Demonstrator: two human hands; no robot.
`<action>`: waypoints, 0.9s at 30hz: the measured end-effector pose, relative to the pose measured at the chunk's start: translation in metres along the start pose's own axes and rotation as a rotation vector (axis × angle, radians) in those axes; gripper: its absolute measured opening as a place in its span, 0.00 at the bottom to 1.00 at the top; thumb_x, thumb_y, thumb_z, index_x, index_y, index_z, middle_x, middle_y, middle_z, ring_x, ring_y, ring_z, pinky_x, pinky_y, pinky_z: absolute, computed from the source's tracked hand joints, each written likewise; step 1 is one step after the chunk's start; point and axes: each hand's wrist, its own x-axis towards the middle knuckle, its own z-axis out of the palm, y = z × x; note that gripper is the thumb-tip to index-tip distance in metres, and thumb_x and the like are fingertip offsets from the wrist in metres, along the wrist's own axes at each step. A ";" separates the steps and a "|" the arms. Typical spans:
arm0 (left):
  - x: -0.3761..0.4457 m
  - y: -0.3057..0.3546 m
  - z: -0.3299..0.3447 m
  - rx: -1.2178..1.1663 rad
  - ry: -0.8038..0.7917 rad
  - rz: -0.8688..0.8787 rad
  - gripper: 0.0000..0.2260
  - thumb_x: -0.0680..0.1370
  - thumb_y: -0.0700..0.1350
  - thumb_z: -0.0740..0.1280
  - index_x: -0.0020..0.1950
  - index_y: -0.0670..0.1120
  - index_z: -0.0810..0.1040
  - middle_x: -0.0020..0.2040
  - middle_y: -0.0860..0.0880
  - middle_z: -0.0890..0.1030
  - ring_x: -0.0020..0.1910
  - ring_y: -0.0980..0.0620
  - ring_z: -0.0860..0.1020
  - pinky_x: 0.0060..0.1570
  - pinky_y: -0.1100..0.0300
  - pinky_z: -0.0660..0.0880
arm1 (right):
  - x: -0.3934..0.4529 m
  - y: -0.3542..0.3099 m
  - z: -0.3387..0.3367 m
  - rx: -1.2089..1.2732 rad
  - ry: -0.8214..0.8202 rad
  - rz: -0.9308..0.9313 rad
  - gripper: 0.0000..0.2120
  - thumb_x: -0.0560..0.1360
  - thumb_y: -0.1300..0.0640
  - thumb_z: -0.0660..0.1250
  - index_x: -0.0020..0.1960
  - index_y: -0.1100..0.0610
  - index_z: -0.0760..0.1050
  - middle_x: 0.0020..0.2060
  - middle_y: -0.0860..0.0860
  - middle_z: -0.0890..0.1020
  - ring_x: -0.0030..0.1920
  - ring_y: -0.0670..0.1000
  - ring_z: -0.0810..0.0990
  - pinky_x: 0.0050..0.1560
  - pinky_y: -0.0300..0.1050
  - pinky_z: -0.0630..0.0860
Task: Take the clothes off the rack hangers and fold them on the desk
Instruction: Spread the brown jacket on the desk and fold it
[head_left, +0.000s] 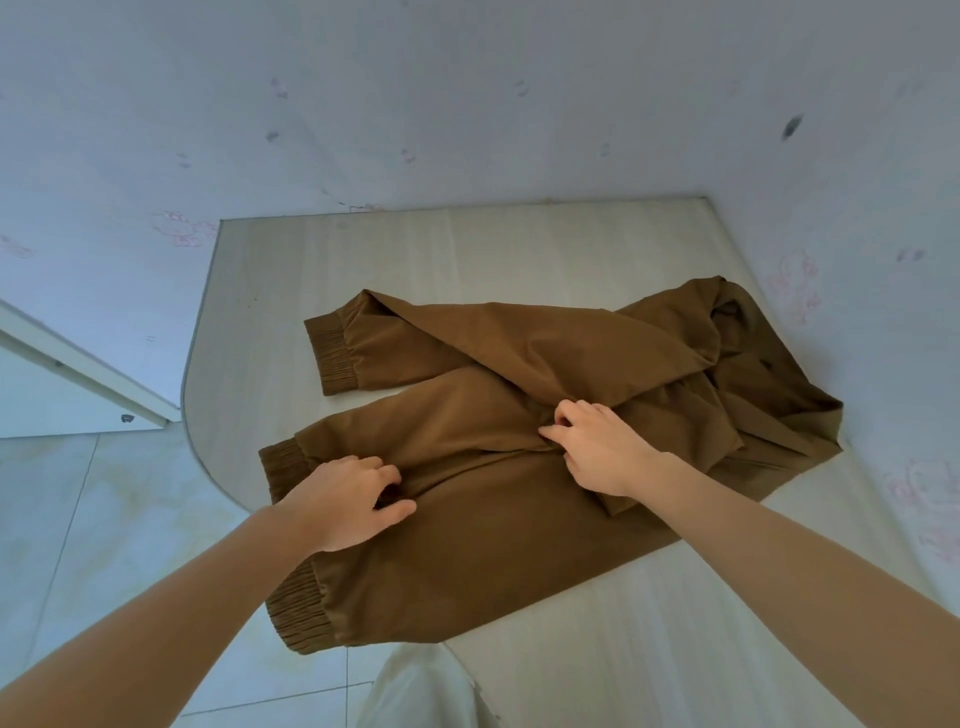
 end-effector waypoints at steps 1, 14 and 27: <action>0.005 0.007 -0.002 0.059 -0.054 -0.019 0.26 0.79 0.67 0.52 0.71 0.55 0.66 0.62 0.54 0.75 0.59 0.53 0.75 0.61 0.58 0.73 | -0.001 0.001 -0.002 0.036 -0.029 -0.001 0.23 0.80 0.58 0.58 0.75 0.51 0.63 0.64 0.51 0.68 0.63 0.51 0.68 0.69 0.46 0.64; 0.107 0.096 -0.072 -1.537 0.200 -0.358 0.08 0.80 0.41 0.66 0.58 0.40 0.78 0.54 0.42 0.82 0.53 0.47 0.82 0.55 0.56 0.79 | 0.028 0.097 -0.073 0.491 0.319 0.620 0.18 0.79 0.50 0.61 0.67 0.56 0.71 0.63 0.55 0.74 0.67 0.58 0.67 0.66 0.52 0.66; 0.152 0.137 -0.092 -2.139 0.198 -0.404 0.16 0.73 0.36 0.73 0.59 0.45 0.75 0.58 0.45 0.81 0.56 0.46 0.80 0.59 0.51 0.77 | 0.051 0.130 -0.090 1.057 0.177 0.649 0.22 0.75 0.48 0.67 0.66 0.57 0.74 0.60 0.51 0.78 0.60 0.54 0.77 0.63 0.49 0.73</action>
